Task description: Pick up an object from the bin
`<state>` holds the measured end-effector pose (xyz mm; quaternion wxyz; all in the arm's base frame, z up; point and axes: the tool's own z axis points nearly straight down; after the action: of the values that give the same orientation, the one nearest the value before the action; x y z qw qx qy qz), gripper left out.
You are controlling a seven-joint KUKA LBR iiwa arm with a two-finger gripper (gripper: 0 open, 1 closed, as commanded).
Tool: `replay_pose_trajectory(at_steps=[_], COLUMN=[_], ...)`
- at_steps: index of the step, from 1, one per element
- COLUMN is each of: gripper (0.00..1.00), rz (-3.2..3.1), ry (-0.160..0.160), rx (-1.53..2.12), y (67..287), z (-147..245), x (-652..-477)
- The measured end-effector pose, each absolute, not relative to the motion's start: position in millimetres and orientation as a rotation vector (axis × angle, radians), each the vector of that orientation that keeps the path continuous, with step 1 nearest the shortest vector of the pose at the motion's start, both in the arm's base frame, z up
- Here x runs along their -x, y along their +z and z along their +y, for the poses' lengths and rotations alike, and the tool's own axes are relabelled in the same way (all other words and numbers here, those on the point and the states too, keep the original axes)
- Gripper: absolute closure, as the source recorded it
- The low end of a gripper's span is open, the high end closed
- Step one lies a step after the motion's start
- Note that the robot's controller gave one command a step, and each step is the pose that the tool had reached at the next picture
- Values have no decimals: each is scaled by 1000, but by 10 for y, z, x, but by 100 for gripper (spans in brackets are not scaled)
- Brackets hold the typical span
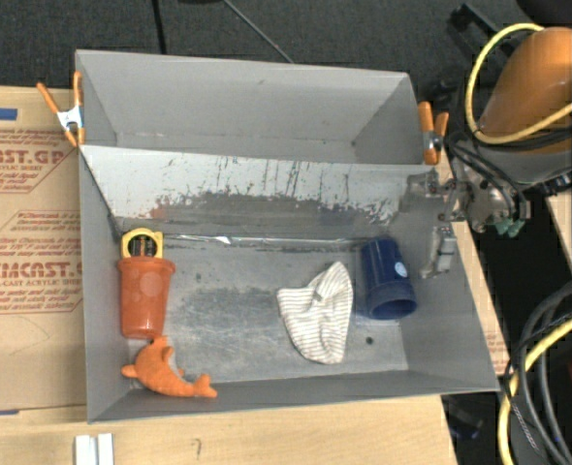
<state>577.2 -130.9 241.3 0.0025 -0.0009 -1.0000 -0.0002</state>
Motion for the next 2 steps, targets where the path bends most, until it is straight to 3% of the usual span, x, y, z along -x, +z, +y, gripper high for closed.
replay_pose_trajectory(at_steps=[1, 2], gripper=[0, 0], rz=[-3145, -3145], ry=[2, 2], rx=[-1, -129], y=[2464, 1718], z=[-1301, -940], x=[-5787, -5753])
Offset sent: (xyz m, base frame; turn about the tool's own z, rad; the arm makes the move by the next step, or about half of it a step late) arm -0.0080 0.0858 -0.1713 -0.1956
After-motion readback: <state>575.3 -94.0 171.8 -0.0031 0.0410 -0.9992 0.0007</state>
